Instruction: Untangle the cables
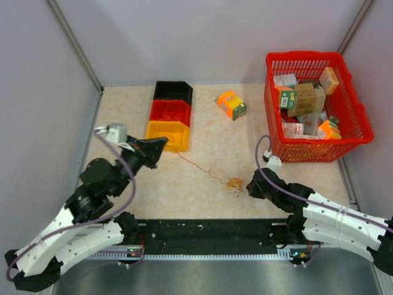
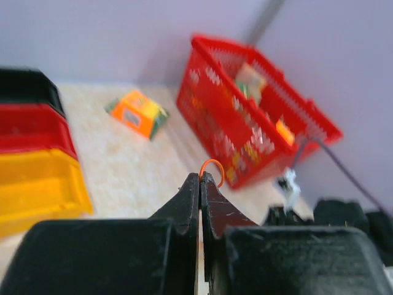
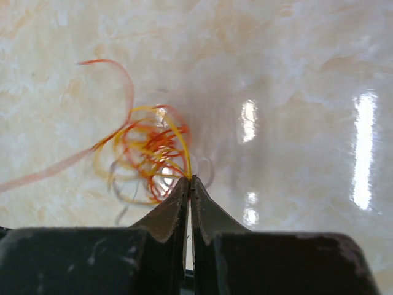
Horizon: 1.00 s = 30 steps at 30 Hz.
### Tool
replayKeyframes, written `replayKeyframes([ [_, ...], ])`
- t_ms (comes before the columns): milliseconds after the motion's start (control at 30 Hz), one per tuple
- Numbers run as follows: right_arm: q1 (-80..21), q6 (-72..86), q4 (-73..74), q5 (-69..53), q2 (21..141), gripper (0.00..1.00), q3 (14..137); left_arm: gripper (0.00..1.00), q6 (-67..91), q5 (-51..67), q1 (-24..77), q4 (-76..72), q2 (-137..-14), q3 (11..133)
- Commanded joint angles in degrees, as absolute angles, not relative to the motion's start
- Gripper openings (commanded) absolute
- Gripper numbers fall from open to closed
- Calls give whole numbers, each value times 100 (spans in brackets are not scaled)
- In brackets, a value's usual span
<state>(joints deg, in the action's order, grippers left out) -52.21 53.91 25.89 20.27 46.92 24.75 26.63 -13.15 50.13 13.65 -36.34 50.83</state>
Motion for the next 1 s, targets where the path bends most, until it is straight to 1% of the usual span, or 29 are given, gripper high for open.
replayKeyframes([
  [0,-5150,5363,3032,2672,4131,1,2417,0,1943,-2812,5010,1264,-3208,5316],
  [133,-5150,4747,3093,2725,4166,2,2540,0,1802,-2971,5010,1818,-3497,5861],
  [167,-5142,4607,3094,2603,4210,9,2566,0,1741,-2979,5010,1863,-3568,5967],
  [200,-5150,4397,3076,2523,4288,12,2610,0,1679,-2979,5010,1907,-3629,6063],
  [233,-5142,4255,3128,2522,4367,12,2654,0,1583,-2997,5010,1968,-3691,6204],
  [267,-5142,4228,3268,2644,4446,12,2689,0,1512,-3067,5010,2073,-3752,6379],
  [333,-5142,4560,3454,2847,4561,1,2707,0,1398,-3339,5010,2284,-3823,6792],
  [433,-5133,4990,3664,3049,4710,1,2707,0,1074,-3542,5010,2294,-3753,7381],
  [500,-5133,5281,3770,3172,4755,3,2646,0,836,-3568,5010,2189,-3718,7715],
  [567,-5124,5283,3718,3051,4720,9,2645,0,642,-3586,5010,2127,-3718,7927],
  [633,-5133,4670,3272,2569,4606,18,2645,0,659,-3534,5010,2205,-3805,8077],
  [733,-5133,3397,2184,1174,4413,40,2619,0,948,-3113,5010,2329,-3955,8060],
  [767,-5150,3227,1910,795,4386,47,2628,0,1036,-2990,5010,2338,-4025,8007],
  [833,-5150,3007,1627,327,4412,56,2733,0,1282,-2813,5010,2390,-4148,7876],
  [867,-5159,2954,1582,186,4447,58,2812,0,1396,-2743,5010,2425,-4201,7805],
  [967,-5159,2900,1661,211,4544,59,3111,0,1774,-2584,5010,2461,-4394,7586],
])
